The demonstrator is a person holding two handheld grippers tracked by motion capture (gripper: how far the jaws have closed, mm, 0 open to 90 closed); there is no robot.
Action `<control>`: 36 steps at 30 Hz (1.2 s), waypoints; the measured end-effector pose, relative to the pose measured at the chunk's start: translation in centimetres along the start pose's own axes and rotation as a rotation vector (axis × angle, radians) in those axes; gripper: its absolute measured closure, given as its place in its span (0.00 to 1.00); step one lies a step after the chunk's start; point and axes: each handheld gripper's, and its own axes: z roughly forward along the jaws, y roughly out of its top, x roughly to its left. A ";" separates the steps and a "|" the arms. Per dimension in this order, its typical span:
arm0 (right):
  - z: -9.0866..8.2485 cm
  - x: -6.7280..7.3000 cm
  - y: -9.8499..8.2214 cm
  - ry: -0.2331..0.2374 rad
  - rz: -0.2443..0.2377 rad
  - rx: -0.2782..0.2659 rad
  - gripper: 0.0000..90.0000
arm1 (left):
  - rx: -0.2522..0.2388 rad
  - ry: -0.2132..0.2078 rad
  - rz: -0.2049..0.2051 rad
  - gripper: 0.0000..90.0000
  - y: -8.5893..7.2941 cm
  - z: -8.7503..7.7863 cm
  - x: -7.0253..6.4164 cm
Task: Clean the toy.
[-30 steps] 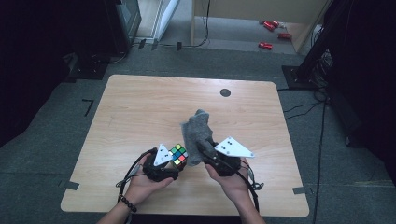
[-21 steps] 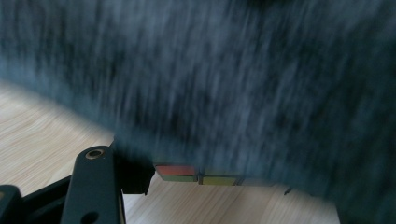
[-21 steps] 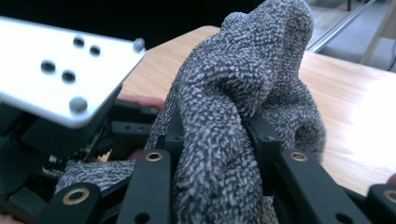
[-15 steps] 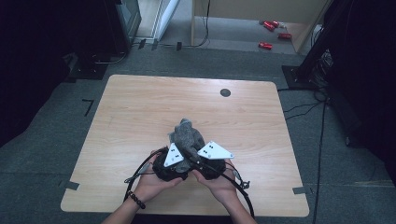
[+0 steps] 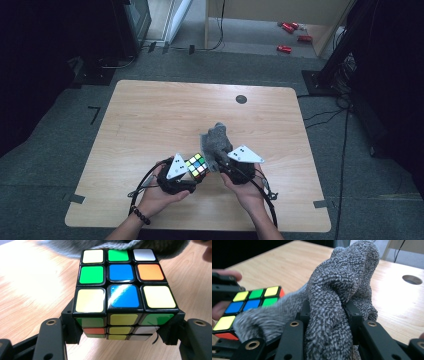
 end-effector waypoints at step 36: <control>0.0 6.4 0.0 0.115 -0.125 -0.025 0.75 | 0.017 0.003 0.033 0.39 -0.6 0.7 -1.6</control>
